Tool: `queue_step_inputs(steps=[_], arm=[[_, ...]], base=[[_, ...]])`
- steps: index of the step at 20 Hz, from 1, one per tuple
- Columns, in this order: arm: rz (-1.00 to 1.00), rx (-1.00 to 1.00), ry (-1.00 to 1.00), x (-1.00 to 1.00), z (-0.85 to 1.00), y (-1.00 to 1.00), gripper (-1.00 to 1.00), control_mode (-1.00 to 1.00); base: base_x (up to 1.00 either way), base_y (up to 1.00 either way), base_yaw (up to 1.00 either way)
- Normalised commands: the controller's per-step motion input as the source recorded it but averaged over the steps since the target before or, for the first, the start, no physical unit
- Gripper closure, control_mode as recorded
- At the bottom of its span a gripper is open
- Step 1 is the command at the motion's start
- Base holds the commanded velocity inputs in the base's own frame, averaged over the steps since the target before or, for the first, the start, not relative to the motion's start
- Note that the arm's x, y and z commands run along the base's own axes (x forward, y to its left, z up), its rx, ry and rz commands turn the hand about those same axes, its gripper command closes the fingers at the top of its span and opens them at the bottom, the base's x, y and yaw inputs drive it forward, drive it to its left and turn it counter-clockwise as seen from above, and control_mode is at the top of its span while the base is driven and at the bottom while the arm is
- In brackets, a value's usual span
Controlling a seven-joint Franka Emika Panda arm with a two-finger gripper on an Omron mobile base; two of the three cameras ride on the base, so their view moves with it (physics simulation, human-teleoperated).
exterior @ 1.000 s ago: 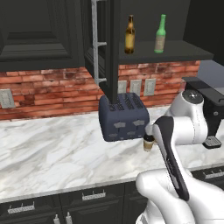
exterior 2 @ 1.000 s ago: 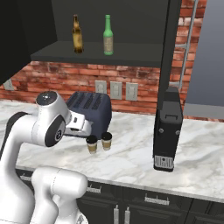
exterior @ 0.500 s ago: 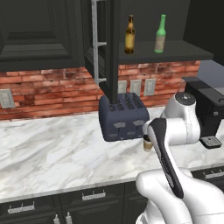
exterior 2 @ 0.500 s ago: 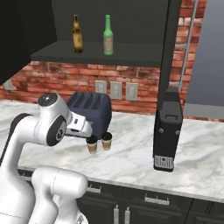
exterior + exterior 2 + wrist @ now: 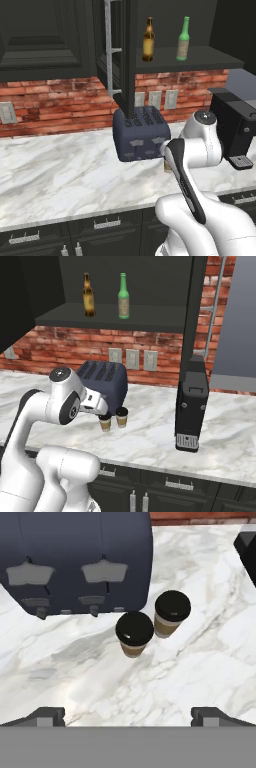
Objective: Sort all alcoholic drinks to one cabinet, and non-alcoholic drinks to the other.
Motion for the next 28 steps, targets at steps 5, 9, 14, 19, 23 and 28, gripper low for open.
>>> queue_step_inputs(steps=[5,9,14,19,23,28], arm=[[0.0,0.0,0.01,0.24,-0.23,-0.02,-1.0,-1.0],[0.0,0.0,0.01,0.25,-0.21,-0.02,-1.0,-1.0],[0.0,0.0,0.03,0.2,-0.19,-0.04,-1.0,-1.0],[0.0,0.0,0.02,0.19,-0.21,-0.06,-1.0,-1.0],[0.0,0.0,0.03,0.19,-0.19,-0.06,-1.0,-1.0],[0.0,0.0,0.03,0.2,-0.21,-0.01,-1.0,-1.0]], base=[[0.0,0.0,0.0],[0.0,0.0,0.0],[0.0,0.0,0.0],[0.0,0.0,0.0],[0.0,0.0,0.0],[0.0,0.0,0.0]])
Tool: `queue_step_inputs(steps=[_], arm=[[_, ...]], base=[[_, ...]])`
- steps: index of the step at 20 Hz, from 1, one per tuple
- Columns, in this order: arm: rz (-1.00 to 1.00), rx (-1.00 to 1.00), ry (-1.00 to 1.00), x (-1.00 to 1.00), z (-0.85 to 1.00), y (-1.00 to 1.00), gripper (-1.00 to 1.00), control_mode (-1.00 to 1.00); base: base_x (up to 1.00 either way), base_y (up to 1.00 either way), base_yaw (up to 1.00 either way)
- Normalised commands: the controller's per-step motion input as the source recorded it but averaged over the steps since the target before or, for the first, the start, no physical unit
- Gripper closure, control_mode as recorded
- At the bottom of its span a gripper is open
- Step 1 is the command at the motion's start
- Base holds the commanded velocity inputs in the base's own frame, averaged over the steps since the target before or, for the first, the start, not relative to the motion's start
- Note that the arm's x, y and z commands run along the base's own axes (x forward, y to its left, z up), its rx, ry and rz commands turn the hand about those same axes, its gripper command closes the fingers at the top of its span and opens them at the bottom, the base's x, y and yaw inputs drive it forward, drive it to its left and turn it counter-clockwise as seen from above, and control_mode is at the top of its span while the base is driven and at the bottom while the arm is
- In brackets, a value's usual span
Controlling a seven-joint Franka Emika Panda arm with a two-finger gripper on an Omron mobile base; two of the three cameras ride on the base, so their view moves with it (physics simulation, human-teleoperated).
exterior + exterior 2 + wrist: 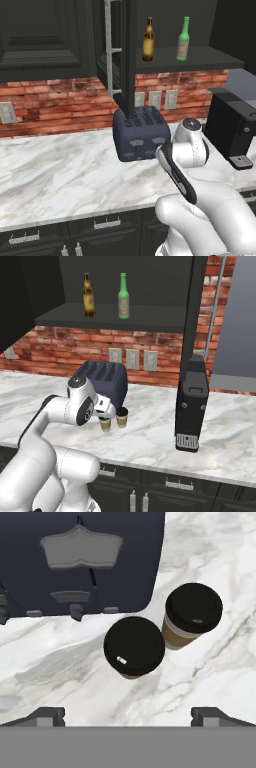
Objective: Sort all alcoholic drinks to one cabinet, and non-alcoholic drinks to the other.
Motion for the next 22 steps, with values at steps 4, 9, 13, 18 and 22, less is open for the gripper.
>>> queue_step_inputs(steps=[4,9,13,18,22], arm=[[0.0,0.0,0.03,0.21,-0.21,0.0,-1.0,-1.0],[0.0,0.0,0.03,0.21,-0.17,-0.02,-1.0,-1.0],[0.0,0.0,0.04,0.21,-0.14,-0.05,-1.0,-1.0],[0.0,0.0,0.03,0.15,-0.14,-0.02,-1.0,-1.0],[0.0,0.0,0.03,0.1,-0.16,0.0,-1.0,-1.0]], base=[[0.0,0.0,0.0],[0.0,0.0,0.0],[0.0,0.0,0.0],[0.0,0.0,0.0],[0.0,0.0,0.0]])
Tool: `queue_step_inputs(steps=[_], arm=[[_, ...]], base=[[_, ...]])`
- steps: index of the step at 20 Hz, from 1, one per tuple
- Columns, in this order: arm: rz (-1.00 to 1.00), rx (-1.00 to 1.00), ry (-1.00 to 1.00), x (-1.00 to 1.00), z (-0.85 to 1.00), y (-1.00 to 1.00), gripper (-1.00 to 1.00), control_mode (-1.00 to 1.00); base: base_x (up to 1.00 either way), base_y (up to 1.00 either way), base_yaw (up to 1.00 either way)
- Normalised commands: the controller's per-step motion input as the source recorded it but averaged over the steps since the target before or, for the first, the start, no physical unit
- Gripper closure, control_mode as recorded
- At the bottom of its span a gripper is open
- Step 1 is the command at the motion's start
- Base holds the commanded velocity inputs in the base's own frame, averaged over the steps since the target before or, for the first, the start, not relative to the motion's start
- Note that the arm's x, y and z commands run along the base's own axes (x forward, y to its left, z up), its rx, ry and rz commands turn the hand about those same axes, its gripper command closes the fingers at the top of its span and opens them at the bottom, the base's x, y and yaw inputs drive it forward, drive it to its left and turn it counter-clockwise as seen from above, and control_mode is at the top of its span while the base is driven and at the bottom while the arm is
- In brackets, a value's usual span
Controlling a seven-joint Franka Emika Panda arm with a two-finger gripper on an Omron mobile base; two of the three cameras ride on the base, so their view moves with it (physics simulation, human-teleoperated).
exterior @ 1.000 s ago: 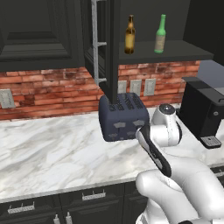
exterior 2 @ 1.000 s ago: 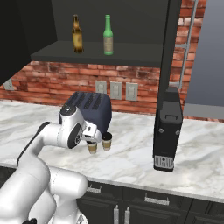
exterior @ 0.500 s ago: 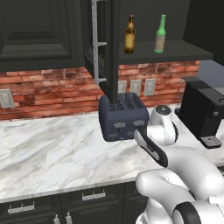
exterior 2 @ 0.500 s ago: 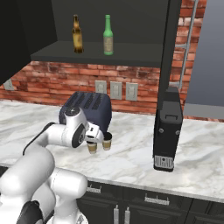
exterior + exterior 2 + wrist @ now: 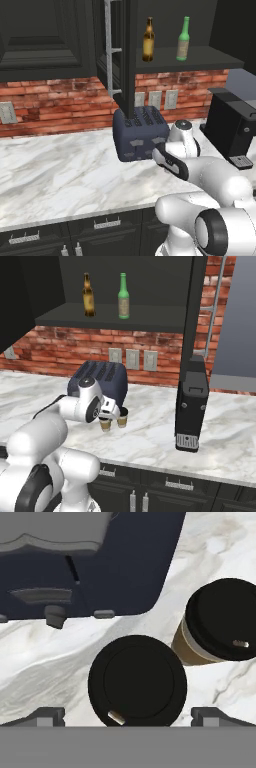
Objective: Sort all alcoholic drinks to one cabinet, and non-alcoholic drinks to the other.
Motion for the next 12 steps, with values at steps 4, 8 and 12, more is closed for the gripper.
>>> queue_step_inputs(steps=[4,8,12], arm=[[0.0,0.0,0.01,0.08,-0.19,0.0,-1.0,-1.0],[0.0,0.0,0.0,0.09,-0.22,-0.01,-1.0,-1.0],[0.0,0.0,0.0,0.09,-0.23,-0.04,-1.0,-1.0]], base=[[0.0,0.0,0.0],[0.0,0.0,0.0],[0.0,0.0,0.0]])
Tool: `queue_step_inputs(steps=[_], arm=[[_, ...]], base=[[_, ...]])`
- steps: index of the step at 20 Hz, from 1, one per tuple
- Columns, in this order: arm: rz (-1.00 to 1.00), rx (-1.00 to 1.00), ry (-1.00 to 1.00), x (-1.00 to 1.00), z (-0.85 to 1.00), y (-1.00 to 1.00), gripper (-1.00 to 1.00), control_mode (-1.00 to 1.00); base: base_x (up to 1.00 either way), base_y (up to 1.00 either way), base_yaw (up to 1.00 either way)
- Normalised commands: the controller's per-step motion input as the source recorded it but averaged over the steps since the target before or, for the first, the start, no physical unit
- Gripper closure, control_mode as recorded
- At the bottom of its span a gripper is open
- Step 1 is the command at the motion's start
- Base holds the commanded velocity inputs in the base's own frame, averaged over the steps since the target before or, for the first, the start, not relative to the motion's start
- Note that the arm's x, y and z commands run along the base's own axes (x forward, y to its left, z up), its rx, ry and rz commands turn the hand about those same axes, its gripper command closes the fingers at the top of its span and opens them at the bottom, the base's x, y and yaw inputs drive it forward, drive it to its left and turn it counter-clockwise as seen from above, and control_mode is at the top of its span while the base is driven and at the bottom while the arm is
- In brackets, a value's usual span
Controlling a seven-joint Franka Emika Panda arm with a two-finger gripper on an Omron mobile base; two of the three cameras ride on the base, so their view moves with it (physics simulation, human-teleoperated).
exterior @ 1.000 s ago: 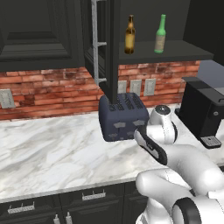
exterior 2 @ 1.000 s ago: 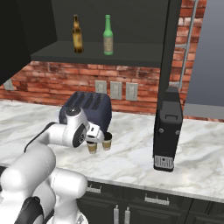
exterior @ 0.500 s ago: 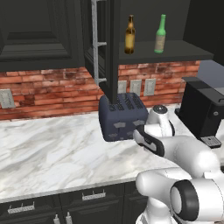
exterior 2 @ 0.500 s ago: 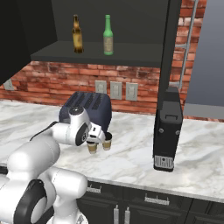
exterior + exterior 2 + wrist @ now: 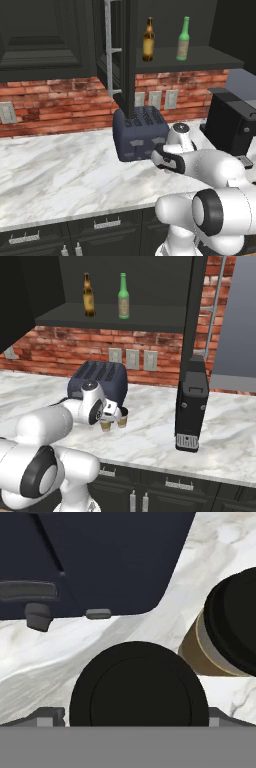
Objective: Sort all alcoholic drinks to one cabinet, and non-alcoholic drinks to the other.
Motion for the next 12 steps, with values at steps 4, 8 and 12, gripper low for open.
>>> queue_step_inputs(steps=[4,8,12], arm=[[0.0,0.0,0.0,0.07,-0.22,-0.02,1.0,-1.0],[0.0,0.0,0.0,0.07,-0.2,0.0,1.0,-1.0],[0.0,0.0,0.0,0.01,-0.05,0.0,1.0,-1.0]], base=[[0.0,0.0,0.0],[0.0,0.0,0.0],[0.0,0.0,0.0]])
